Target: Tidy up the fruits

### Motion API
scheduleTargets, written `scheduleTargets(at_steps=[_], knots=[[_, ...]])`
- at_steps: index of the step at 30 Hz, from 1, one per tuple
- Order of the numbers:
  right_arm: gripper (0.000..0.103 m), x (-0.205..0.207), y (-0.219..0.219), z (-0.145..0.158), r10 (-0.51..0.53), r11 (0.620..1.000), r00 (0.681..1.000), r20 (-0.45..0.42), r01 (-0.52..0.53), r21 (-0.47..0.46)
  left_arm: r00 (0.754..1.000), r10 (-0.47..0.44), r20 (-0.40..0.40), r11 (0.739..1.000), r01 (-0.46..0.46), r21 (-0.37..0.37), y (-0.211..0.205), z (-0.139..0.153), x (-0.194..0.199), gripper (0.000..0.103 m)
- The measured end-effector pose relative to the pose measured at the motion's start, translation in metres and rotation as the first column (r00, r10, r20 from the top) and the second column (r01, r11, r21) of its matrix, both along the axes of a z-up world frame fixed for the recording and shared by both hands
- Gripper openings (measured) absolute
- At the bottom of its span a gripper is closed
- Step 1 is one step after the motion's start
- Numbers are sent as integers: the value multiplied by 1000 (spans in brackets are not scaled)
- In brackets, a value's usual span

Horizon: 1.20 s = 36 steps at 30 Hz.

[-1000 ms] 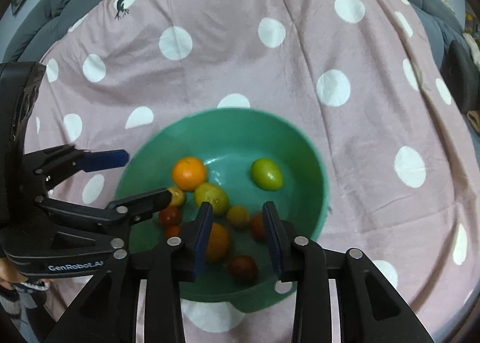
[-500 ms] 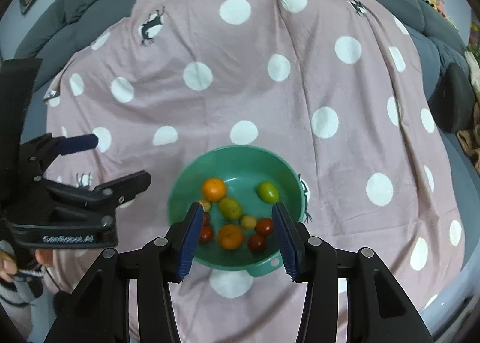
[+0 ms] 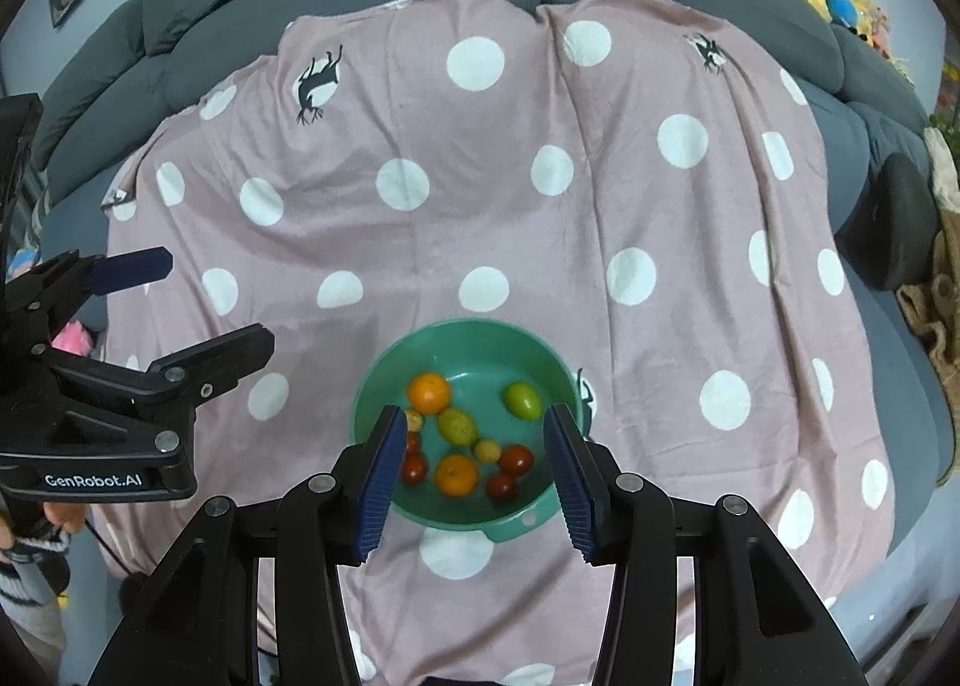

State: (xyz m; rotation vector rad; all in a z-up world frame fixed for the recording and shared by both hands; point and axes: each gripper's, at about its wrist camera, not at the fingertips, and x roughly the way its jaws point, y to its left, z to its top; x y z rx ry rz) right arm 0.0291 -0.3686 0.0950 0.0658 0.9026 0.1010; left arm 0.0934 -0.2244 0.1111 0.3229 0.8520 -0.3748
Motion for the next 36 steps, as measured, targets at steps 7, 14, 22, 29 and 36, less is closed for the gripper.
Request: scheduleTargets(at_steps=[7, 14, 22, 29, 36], knots=[[48, -4, -1, 3, 5, 1000, 1000, 7, -5, 6, 1000, -5, -9, 1000, 5, -7, -3, 1, -2, 102], [48, -5, -1, 4, -1, 1000, 1000, 9, 1, 5, 1000, -6, -17, 1000, 6, -4, -5, 0, -1, 102], [48, -6, -1, 4, -4, 1000, 1000, 7, 4, 4, 999, -2, -39, 1000, 2, -14, -7, -2, 2, 102], [48, -3, -2, 4, -12, 1000, 1000, 3, 12, 4, 999, 0, -47, 1000, -1, -18, -7, -3, 5, 102], [48, 0, -2, 3, -9, 1000, 1000, 3, 8, 5, 999, 1, -50, 1000, -2, -17, -8, -4, 7, 102]])
